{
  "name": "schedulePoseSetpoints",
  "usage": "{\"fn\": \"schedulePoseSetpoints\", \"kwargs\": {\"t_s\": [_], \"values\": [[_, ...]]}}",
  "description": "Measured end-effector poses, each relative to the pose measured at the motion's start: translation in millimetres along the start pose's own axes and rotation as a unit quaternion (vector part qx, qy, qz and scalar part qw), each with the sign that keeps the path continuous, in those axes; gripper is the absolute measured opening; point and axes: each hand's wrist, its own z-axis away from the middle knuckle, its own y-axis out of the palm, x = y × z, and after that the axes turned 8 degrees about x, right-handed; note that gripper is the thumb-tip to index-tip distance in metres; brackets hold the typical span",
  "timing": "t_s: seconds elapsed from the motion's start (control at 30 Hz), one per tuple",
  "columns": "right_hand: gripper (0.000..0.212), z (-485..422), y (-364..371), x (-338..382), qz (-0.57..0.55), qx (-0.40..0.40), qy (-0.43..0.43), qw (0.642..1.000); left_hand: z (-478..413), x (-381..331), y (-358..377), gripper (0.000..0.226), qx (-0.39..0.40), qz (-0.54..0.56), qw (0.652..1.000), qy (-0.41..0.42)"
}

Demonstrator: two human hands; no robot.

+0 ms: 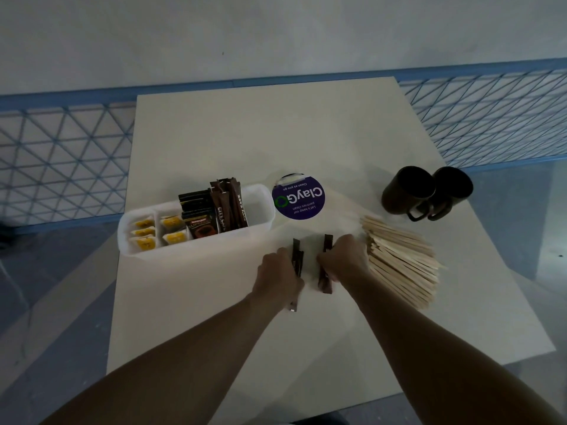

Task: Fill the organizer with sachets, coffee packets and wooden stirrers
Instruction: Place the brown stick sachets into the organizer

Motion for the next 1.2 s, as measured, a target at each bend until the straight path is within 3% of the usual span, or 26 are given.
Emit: {"fn": "schedulePoseSetpoints", "kwargs": {"t_s": [0.37,0.53,0.77,0.97,1.2], "values": [[0.015,4,5,-11,0.059,0.02,-0.034,0.997,-5,1,2,0.035,-0.043,-0.042,0.998,-0.016],[0.012,14,10,-13,0.121,-0.003,-0.093,0.988,-5,1,3,0.038,-0.014,-0.073,0.997,-0.017],[0.017,21,12,-21,0.112,-0.017,-0.174,0.978,2,6,6,0.039,-0.01,-0.048,0.999,-0.006],[0.027,19,12,-21,0.078,0.008,-0.167,0.983,3,13,3,0.04,-0.006,-0.058,0.998,-0.027],[0.014,18,12,-10,0.11,0.05,-0.136,0.983,7,19,-1,0.036,-0.028,-0.037,0.999,0.01]]}}
